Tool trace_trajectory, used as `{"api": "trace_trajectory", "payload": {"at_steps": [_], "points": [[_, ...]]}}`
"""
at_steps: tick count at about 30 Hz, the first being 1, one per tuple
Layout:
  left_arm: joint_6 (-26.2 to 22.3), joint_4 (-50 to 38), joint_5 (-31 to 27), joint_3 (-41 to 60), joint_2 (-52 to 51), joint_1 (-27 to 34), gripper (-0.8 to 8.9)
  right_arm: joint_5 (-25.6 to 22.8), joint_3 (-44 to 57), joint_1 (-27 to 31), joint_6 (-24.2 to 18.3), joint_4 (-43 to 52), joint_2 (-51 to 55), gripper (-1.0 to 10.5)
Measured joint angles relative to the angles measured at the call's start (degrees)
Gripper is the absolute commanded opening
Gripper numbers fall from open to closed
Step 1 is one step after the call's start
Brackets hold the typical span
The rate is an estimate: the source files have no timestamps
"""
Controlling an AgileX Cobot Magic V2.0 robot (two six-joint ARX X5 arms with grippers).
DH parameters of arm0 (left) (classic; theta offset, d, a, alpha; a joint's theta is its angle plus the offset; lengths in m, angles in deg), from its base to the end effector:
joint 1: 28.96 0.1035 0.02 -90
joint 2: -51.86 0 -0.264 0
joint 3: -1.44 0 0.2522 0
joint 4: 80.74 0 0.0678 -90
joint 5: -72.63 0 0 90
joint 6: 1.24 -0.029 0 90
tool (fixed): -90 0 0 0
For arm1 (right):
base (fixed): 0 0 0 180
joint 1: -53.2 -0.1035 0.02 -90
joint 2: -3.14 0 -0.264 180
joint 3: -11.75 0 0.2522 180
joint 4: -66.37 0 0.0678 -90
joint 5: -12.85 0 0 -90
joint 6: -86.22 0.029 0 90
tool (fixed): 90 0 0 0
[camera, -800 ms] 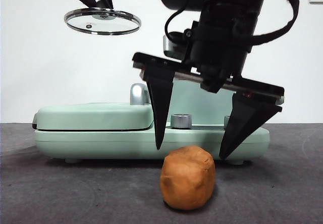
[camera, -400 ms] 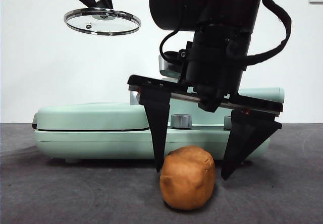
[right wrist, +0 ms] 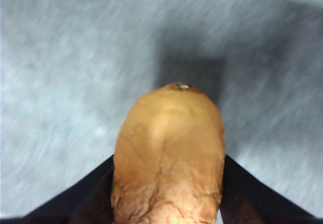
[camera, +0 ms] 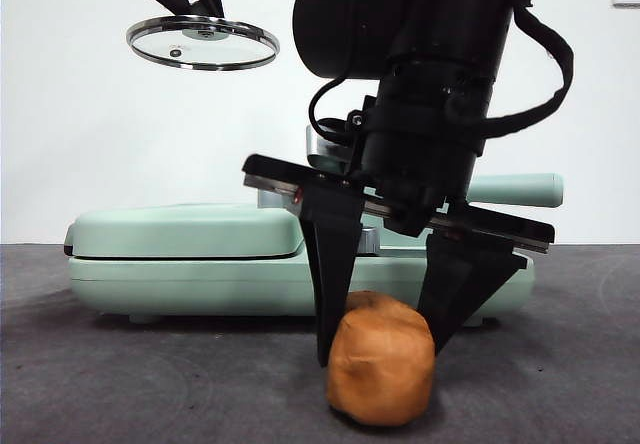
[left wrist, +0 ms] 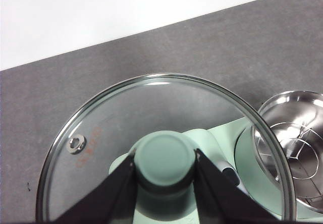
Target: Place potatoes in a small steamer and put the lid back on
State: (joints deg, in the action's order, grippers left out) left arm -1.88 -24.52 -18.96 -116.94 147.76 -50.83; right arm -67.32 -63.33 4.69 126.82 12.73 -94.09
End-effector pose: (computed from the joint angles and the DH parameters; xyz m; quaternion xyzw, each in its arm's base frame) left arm 0.3350 -0.1336 0.4088 0.0643 0.2832 -0.1701 0.9417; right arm 0.2020 0.2358 0.1769 0.0483 0.6770 0.1597 0.7168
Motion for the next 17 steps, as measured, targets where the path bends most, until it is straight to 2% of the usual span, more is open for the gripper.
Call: {"api": "trace_trajectory", "payload": {"at_steps": [7,12,17], "points": [[0.0,0.0,0.0,0.0,0.0,0.3,0.15,1.2,-10.4,1.9,-3.8,-9.2,0.0,1.6],[0.0,0.0,0.0,0.0,0.0,1.5,0.15,1.1,-22.3,4.2,-9.3,-17.8,0.0,1.6],[0.0,0.0,0.0,0.0,0.0,2.6,0.15,1.1,-35.3,8.0,-15.1,-22.3,-0.4,1.4]]}}
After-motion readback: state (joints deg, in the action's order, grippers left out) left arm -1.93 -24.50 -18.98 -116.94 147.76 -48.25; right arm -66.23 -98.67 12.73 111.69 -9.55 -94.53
